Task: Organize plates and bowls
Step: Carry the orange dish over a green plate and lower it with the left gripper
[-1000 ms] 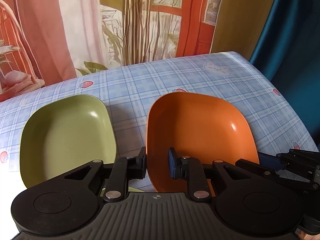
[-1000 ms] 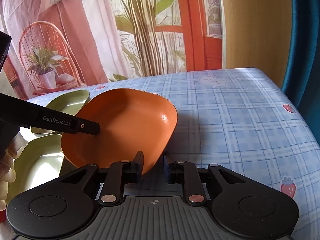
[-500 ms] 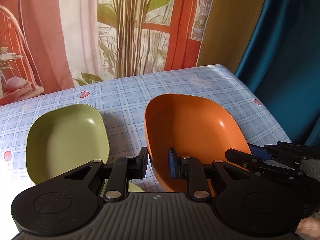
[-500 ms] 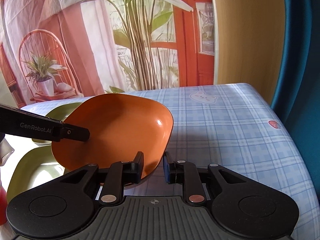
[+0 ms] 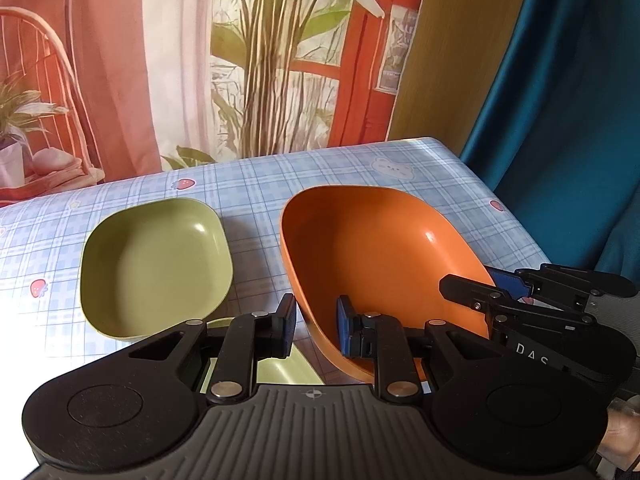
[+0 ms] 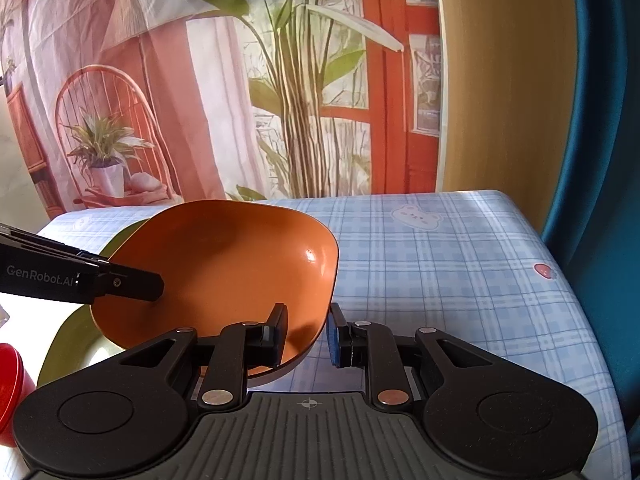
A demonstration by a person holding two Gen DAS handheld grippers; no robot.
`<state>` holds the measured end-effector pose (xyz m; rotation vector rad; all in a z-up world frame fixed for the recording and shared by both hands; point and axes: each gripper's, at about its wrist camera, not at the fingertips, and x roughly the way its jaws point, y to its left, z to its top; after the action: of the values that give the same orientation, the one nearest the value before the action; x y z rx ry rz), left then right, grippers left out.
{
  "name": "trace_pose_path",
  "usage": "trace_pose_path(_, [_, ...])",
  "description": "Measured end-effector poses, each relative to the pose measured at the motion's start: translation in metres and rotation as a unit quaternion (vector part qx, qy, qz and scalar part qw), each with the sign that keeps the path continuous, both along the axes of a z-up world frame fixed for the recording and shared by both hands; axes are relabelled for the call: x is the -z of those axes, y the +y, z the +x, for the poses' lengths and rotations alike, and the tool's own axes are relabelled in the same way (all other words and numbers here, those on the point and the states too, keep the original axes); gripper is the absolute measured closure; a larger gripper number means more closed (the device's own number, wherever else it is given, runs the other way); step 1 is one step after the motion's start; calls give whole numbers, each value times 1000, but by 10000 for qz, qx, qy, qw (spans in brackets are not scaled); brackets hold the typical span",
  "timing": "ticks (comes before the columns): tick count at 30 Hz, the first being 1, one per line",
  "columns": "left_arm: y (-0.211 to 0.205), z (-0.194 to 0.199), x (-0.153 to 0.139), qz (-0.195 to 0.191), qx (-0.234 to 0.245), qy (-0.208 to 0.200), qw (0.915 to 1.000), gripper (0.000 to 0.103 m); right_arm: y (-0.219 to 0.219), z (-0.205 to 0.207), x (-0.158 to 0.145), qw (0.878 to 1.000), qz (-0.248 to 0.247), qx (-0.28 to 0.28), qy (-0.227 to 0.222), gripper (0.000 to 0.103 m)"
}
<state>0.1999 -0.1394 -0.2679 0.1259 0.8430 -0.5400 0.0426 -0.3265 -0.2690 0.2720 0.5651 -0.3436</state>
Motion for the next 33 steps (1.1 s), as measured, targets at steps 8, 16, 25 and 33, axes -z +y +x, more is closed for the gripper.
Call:
trace_pose_path(8, [15, -14, -5, -35, -71, 0, 10000, 80, 12, -4, -10, 9999, -87, -121, -51, 84])
trace_pose_path(16, [32, -26, -8, -59, -217, 10, 9997, 80, 29, 1, -16, 9994, -165, -314, -44, 84])
trace_pose_path(25, [56, -34, -9, -98, -405, 85, 9991, 80, 53, 11, -18, 9982, -231, -555, 0, 84])
trace_pose_path(33, [71, -38, -7, -132, -539, 179, 9983, 80, 69, 22, -21, 9969, -286, -735, 29, 84])
